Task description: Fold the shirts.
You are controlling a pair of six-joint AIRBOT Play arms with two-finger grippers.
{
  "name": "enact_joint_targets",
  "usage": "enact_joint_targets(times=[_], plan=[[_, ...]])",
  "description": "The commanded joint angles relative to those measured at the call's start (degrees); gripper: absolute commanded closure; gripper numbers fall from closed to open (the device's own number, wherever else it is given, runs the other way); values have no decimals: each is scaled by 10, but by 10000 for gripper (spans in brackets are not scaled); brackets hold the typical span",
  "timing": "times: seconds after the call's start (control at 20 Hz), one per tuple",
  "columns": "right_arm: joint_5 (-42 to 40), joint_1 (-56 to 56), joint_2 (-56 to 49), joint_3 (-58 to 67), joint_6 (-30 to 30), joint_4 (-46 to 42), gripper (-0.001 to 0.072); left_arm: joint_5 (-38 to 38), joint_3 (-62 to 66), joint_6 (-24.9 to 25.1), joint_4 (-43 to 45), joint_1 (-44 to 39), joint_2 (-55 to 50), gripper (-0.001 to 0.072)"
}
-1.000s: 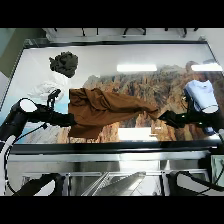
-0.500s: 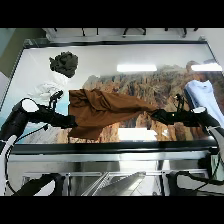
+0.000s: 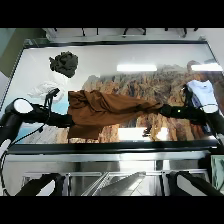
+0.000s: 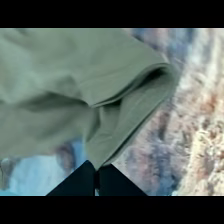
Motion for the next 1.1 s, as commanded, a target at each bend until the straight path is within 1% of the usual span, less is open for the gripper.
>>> enact_joint_targets(times=[0.0,0.05,0.15,0.2,0.25,0.3,0.35,0.45,0.55,0.75,0.9,1.0,1.05], plan=[[54,-4,170,37,111,-85,689,-37,51,0,2,30,72,694],[75,-3,219,71,148,-134,689,-49,80,0,2,41,95,694],[127,-3,287,157,200,-242,689,-63,148,0,11,60,139,694],[159,-3,305,204,218,-287,689,-68,188,-3,44,60,156,694],[205,-2,314,254,225,-326,689,-77,226,-18,87,50,168,694],[236,5,317,296,237,-348,689,-94,267,-32,132,32,175,695],[267,10,316,339,239,-358,689,-114,304,-36,167,10,178,694],[315,10,309,415,241,-362,689,-166,387,-37,251,-54,174,694],[356,10,301,489,245,-383,689,-201,483,-59,348,-139,162,695],[369,10,282,626,254,-406,689,-248,701,-95,559,-344,109,695],[372,10,249,743,254,-406,689,-262,802,-99,649,-482,72,695],[382,10,230,795,254,-407,689,-273,810,-101,679,-533,59,695],[381,10,228,798,254,-409,689,-271,795,-101,690,-545,59,695]])
